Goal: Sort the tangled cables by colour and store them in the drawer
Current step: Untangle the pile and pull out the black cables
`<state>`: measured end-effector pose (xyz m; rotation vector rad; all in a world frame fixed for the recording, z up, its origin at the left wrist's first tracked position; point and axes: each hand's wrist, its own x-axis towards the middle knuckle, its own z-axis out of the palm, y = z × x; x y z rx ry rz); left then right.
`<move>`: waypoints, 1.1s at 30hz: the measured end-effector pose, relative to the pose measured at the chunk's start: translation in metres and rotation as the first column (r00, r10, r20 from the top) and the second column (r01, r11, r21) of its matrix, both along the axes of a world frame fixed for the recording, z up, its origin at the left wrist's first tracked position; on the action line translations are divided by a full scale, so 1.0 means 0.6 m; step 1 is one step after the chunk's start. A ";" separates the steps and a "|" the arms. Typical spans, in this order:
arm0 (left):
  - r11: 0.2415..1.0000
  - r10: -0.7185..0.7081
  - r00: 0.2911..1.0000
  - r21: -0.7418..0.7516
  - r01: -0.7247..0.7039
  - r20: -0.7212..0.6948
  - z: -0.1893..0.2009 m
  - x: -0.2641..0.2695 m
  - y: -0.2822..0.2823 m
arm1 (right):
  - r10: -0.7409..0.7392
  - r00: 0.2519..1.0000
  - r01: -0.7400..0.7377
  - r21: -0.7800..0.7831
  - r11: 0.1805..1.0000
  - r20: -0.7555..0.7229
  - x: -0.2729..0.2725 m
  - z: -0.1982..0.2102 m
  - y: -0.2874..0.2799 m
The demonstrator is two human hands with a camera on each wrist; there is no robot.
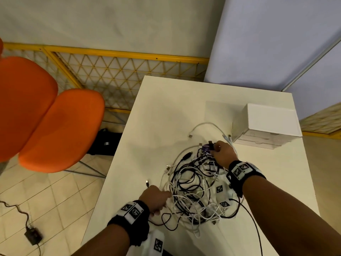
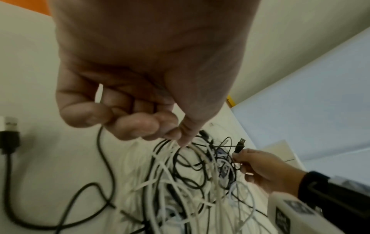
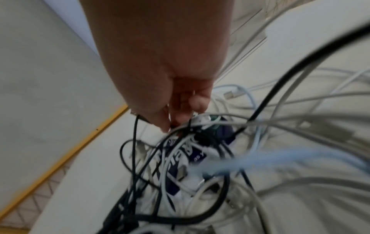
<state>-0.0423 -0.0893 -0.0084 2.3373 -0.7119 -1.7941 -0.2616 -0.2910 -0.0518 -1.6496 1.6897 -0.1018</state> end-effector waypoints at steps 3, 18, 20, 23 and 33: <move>0.989 -0.055 0.996 -0.142 0.045 -0.072 0.034 -0.014 -0.026 | 0.076 0.996 -0.074 -0.042 0.996 0.049 -0.020 0.021 0.017; 0.771 0.059 0.998 -0.635 -0.047 -0.003 0.088 -0.190 -0.086 | 0.371 0.927 -0.341 -0.277 0.898 0.062 -0.046 0.171 0.154; 0.743 -0.013 0.990 -0.661 0.105 0.143 0.088 -0.188 -0.090 | 0.380 0.923 -0.347 -0.299 0.889 0.059 -0.052 0.176 0.163; 0.736 -0.088 0.957 -0.630 0.250 0.277 0.091 -0.176 -0.098 | 0.360 0.930 -0.325 -0.289 0.900 0.076 -0.062 0.176 0.168; 0.781 0.035 0.976 -0.603 -0.162 -0.217 0.125 -0.146 -0.102 | 0.330 0.877 -0.242 -0.274 0.931 0.349 -0.069 0.215 0.181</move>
